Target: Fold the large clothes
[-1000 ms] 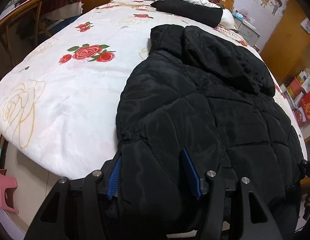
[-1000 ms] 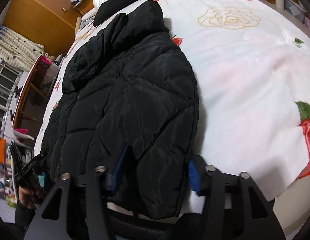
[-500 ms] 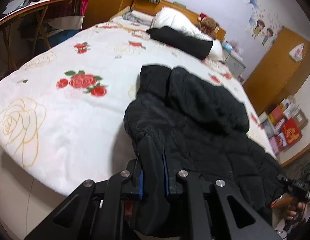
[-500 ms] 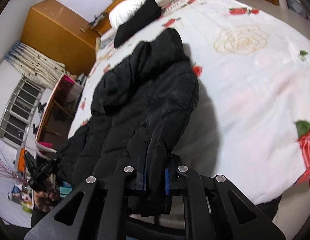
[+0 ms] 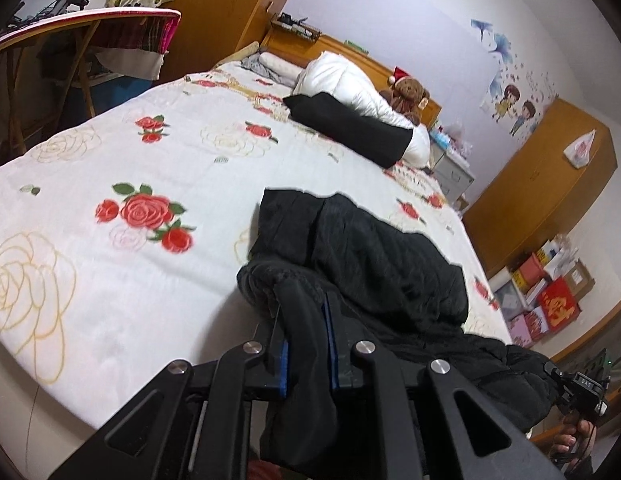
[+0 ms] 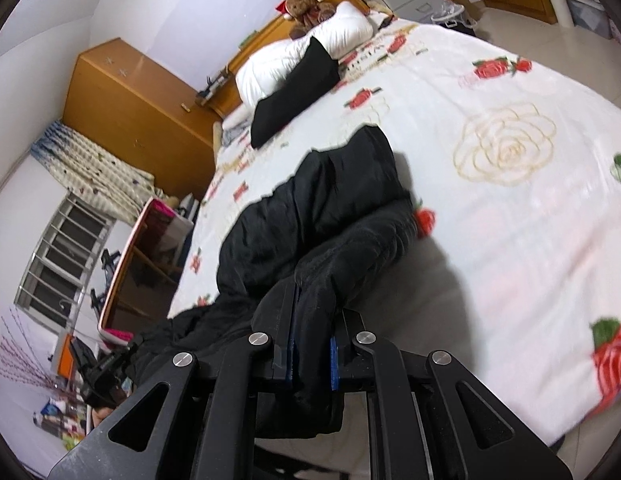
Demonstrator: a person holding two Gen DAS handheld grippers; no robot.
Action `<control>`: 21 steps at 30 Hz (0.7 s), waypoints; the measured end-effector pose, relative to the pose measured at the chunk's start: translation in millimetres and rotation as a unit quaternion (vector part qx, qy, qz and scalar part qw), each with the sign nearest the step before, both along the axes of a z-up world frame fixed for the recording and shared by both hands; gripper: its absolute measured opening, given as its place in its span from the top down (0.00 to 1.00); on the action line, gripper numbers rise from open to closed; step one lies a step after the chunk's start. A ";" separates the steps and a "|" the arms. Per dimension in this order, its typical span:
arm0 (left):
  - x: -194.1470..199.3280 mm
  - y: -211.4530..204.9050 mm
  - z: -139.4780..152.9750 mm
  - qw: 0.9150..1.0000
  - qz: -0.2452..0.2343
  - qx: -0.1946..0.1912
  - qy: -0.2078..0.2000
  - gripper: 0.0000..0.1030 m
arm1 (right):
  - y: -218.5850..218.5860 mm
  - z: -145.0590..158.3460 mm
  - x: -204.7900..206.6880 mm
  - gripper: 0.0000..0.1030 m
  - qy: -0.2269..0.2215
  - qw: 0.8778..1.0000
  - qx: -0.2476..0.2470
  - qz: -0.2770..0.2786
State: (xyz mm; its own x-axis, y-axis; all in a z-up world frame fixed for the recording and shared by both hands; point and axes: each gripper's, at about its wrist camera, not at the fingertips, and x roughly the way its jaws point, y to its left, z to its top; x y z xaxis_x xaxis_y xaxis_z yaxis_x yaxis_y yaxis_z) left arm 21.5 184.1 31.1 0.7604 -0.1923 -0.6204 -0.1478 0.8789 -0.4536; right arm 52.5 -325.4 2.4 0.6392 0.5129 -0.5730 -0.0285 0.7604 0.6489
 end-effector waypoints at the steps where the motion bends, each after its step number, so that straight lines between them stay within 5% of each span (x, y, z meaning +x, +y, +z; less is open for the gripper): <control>1: 4.2 1.5 3.0 1.000 0.001 -0.002 -0.004 0.86 | 0.3 4.2 5.7 0.89 -0.004 1.000 0.002 -0.002; 10: 61.7 8.6 21.7 1.000 0.006 -0.011 -0.029 0.86 | 4.4 26.4 58.0 0.89 -0.022 1.000 -0.006 -0.015; 21: 194.8 14.7 17.8 1.000 0.018 -0.005 -0.006 0.86 | 6.1 21.9 180.3 0.89 0.010 0.999 -0.015 -0.046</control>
